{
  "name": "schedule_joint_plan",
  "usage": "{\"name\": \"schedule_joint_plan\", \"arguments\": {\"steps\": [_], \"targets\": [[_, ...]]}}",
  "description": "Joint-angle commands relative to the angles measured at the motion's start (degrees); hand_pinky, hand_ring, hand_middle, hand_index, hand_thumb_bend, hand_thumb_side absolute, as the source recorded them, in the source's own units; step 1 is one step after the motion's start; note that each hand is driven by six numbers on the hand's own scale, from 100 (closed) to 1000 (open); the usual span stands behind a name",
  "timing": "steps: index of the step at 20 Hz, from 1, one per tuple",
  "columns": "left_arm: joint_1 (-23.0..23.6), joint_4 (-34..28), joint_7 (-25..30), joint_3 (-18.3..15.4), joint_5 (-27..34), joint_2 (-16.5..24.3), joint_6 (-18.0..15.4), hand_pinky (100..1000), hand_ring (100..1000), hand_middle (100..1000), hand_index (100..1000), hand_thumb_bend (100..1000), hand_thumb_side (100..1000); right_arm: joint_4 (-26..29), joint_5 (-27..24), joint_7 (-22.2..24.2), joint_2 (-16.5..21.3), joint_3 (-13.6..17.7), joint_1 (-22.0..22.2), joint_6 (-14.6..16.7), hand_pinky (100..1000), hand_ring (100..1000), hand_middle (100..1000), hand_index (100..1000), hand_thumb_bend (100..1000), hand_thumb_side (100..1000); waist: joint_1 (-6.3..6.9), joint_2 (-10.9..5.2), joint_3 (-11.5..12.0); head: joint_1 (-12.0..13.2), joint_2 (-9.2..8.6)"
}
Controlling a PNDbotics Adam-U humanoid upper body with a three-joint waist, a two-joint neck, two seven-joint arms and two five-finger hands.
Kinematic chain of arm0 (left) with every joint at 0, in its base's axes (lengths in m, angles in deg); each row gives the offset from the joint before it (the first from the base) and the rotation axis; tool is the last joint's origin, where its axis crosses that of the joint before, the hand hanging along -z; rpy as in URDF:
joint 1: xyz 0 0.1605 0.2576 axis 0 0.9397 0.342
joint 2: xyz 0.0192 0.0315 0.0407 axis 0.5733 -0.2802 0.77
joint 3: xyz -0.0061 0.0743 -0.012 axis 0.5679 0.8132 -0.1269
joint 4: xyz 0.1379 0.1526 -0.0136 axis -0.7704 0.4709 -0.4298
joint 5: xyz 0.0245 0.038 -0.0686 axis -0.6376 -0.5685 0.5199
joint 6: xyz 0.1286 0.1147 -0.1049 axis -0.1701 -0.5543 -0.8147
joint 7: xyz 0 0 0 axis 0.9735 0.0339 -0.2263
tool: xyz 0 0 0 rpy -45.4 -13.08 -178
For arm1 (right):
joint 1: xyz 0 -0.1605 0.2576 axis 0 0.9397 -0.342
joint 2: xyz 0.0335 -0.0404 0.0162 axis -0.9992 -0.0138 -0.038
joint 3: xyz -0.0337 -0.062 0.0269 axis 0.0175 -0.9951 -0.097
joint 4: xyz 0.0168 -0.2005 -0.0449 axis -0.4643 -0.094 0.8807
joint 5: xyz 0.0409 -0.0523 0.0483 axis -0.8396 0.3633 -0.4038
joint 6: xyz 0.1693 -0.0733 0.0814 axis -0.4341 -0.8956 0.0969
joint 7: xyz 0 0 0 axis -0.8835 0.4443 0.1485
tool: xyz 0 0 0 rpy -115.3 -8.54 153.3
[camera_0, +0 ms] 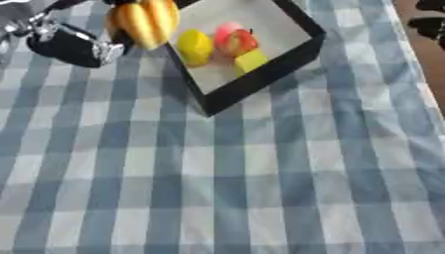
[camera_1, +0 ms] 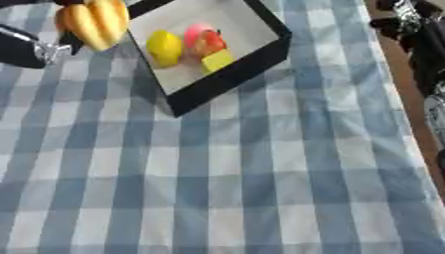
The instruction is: Pick up objects on the table and place them in the box.
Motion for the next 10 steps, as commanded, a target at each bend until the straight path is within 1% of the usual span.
{"name": "schedule_joint_plan", "arguments": {"steps": [1,2,3,5,8,9,10], "targets": [[-12.87,14.76,0.88,2.34,-5.43,-10.02,-3.44,628,604,531,595,208,100,0.65,-0.48,-0.08,1.04,0.64,-1.06,0.41,910,785,811,756,100,742,-0.35,-4.72,0.82,-0.28,0.38],[-16.13,21.12,0.51,2.75,-7.95,-13.61,-5.55,628,604,531,595,208,100,0.71,-0.65,-0.27,1.11,0.80,-1.16,0.50,910,785,811,756,100,741,-0.49,-4.68,0.94,-0.32,0.38],[-18.20,26.30,-0.32,2.76,-10.25,-16.25,-7.74,630,606,532,596,209,100,0.76,-0.80,-0.41,1.15,0.89,-1.26,0.56,910,785,811,755,100,740,-0.59,-4.64,0.98,-0.32,0.38],[-20.11,32.83,-2.39,2.33,-13.38,-18.98,-11.40,630,606,532,596,209,100,0.80,-0.97,-0.58,1.19,0.96,-1.33,0.60,910,785,811,755,100,740,-0.69,-4.62,1.05,-0.36,0.38],[-20.83,37.07,-4.68,1.73,-15.44,-20.22,-14.51,630,606,532,596,209,100,0.82,-1.06,-0.66,1.20,0.98,-1.33,0.61,910,785,811,755,100,740,-0.74,-4.62,1.08,-0.38,0.38],[-20.86,37.77,-5.10,1.67,-15.79,-20.42,-15.05,658,621,543,602,210,100,0.86,-1.07,-0.65,1.15,0.95,-1.38,0.63,910,786,813,755,100,738,-0.73,-4.57,1.04,-0.19,0.33],[-20.48,38.74,-4.96,2.22,-16.34,-21.11,-15.21,659,622,543,602,210,100,1.11,-1.11,-0.48,0.75,0.64,-1.97,0.62,910,786,813,755,100,740,-0.64,-4.17,0.45,0.92,-0.07]]}}
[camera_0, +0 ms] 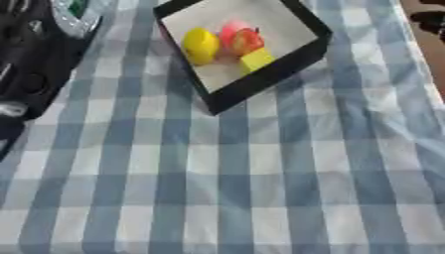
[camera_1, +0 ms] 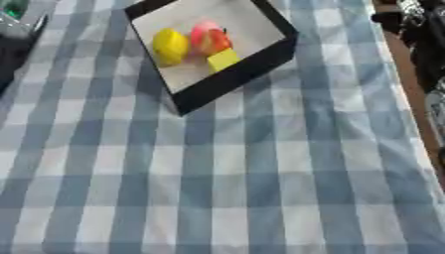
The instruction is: Pick up objects on the table and place them in the box.
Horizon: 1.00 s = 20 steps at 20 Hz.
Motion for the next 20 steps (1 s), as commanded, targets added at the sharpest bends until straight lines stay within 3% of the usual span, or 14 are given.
{"name": "schedule_joint_plan", "arguments": {"steps": [1,6,10,12,15,20], "targets": [[-1.21,3.26,-0.17,0.38,-2.26,-1.40,-1.05,655,620,542,602,210,100,1.11,-0.42,0.22,0.48,-0.08,-2.14,-0.01,910,785,812,754,100,741,-0.55,-3.96,-0.98,1.73,-0.53],[-1.30,11.02,3.46,-1.59,-7.01,-8.93,-0.72,667,637,567,632,323,100,0.98,-0.28,0.21,0.38,-0.12,-2.31,-0.25,909,784,812,754,100,743,-0.55,-3.79,-0.90,1.40,-0.60],[-1.48,17.47,2.24,-3.81,-10.98,-11.27,-2.21,707,687,623,694,440,100,1.03,-0.29,0.09,0.40,-0.06,-2.03,-0.26,909,784,812,753,100,744,-0.63,-3.86,-0.68,1.23,-0.56],[-1.66,20.42,0.68,-5.00,-12.60,-11.68,-3.18,745,755,705,795,604,245,1.01,-0.23,0.07,0.43,-0.04,-1.86,-0.28,909,784,812,753,100,745,-0.67,-3.89,-0.64,1.16,-0.49],[-1.92,22.36,-2.14,-6.71,-14.01,-11.71,-3.74,794,820,776,869,742,365,0.98,-0.17,0.01,0.45,0.00,-1.66,-0.29,909,783,812,753,100,745,-0.71,-3.96,-0.59,1.08,-0.35],[-2.13,18.31,-4.44,-8.51,-12.18,-9.84,-2.91,781,816,767,867,786,397,1.01,-0.26,-0.20,0.68,0.17,-1.45,-0.22,908,783,812,752,100,742,-0.72,-4.21,-0.39,0.91,-0.10]]}}
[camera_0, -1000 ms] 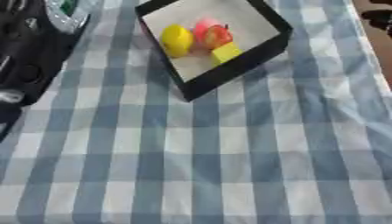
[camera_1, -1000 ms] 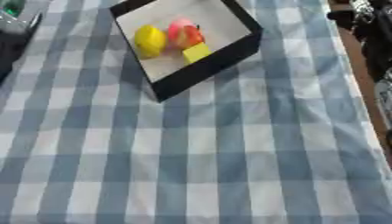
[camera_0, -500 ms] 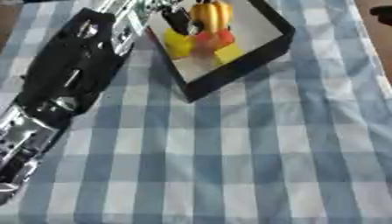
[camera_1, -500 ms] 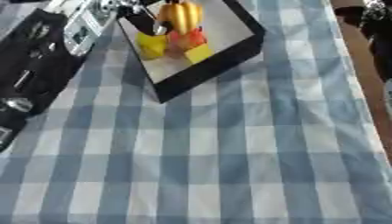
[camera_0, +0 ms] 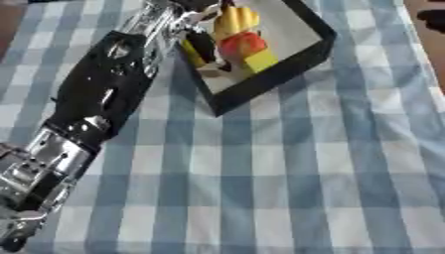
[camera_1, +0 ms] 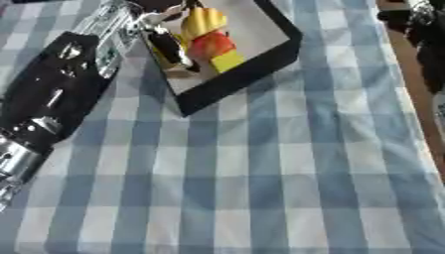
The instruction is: Pick up objects on the table and place them in the box.
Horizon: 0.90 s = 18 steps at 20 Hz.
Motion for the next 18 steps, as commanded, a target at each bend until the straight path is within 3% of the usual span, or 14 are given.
{"name": "schedule_joint_plan", "arguments": {"steps": [1,7,9,13,17,18], "targets": [[-1.72,-4.13,-0.86,-1.61,1.94,2.82,0.49,777,815,764,866,785,401,0.98,-0.28,-0.24,1.29,0.56,-0.53,0.06,908,783,812,752,100,742,-0.71,-4.26,0.15,-0.18,0.21],[-1.59,-11.91,2.25,-2.30,7.31,5.73,2.09,787,822,763,877,815,415,0.93,-0.35,-0.48,1.61,0.70,-0.22,0.12,908,783,812,752,100,740,-0.74,-4.55,0.49,-0.41,0.34],[-1.36,-14.17,2.51,-2.90,9.09,6.36,3.04,755,793,731,848,710,382,0.94,-0.42,-0.50,1.57,0.70,-0.21,0.13,907,783,812,752,100,739,-0.83,-4.64,0.54,-0.46,0.35],[0.03,-19.62,-0.24,-6.30,12.56,8.90,4.52,713,757,689,823,617,396,1.07,-0.52,-0.76,1.79,1.00,0.00,0.27,907,783,812,752,100,736,-0.76,-4.67,0.76,-0.84,0.41],[3.68,-25.49,-3.81,-11.27,16.18,12.25,6.30,698,738,681,820,581,405,1.34,-0.72,-1.22,2.00,1.44,0.19,0.47,907,783,812,752,100,733,-0.79,-4.57,1.07,-1.33,0.42],[4.96,-26.98,-4.73,-12.66,17.09,12.89,6.96,653,732,716,829,567,428,1.40,-0.76,-1.38,2.05,1.61,0.28,0.52,906,783,812,751,100,732,-0.91,-4.48,1.22,-1.62,0.34]]}}
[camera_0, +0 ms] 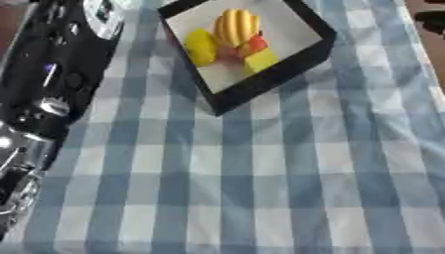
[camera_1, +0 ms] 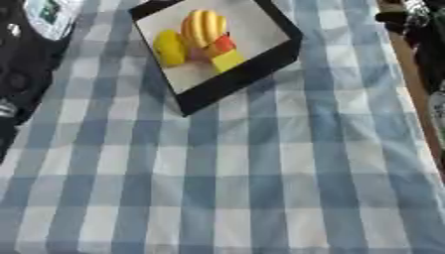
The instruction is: Pick up objects on the table and place them in the box.
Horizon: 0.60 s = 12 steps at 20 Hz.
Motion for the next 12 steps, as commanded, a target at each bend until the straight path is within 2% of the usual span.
{"name": "schedule_joint_plan", "arguments": {"steps": [1,2,3,7,12], "targets": [[1.89,-5.62,-3.03,-4.83,3.09,3.81,1.90,649,730,716,828,565,429,1.29,-0.38,-0.70,1.93,1.05,-0.31,0.16,906,783,812,751,100,732,-1.01,-4.40,0.30,-0.64,-0.02],[3.39,-7.16,-3.98,-6.35,4.04,4.25,2.60,622,718,717,827,353,427,1.36,-0.42,-0.85,1.96,1.19,-0.26,0.22,906,783,812,751,100,729,-1.13,-4.31,0.39,-0.81,-0.11],[4.90,-8.70,-4.93,-7.88,4.99,4.62,3.37,619,716,715,827,558,435,1.44,-0.43,-1.01,1.97,1.35,-0.23,0.31,906,783,812,751,100,729,-1.26,-4.22,0.51,-0.97,-0.22],[11.26,-15.09,-8.85,-14.15,8.91,4.55,7.04,608,700,691,815,545,457,1.73,-0.49,-1.71,1.74,2.02,-0.19,0.64,905,783,812,751,100,727,-1.86,-3.68,1.15,-1.77,-1.10],[18.85,-21.41,-13.53,-18.05,13.59,1.13,11.69,616,699,684,810,507,477,1.90,-0.54,-2.29,1.18,2.54,-0.34,1.00,904,782,811,750,100,722,-2.73,-3.15,1.31,-2.35,-1.78]]}}
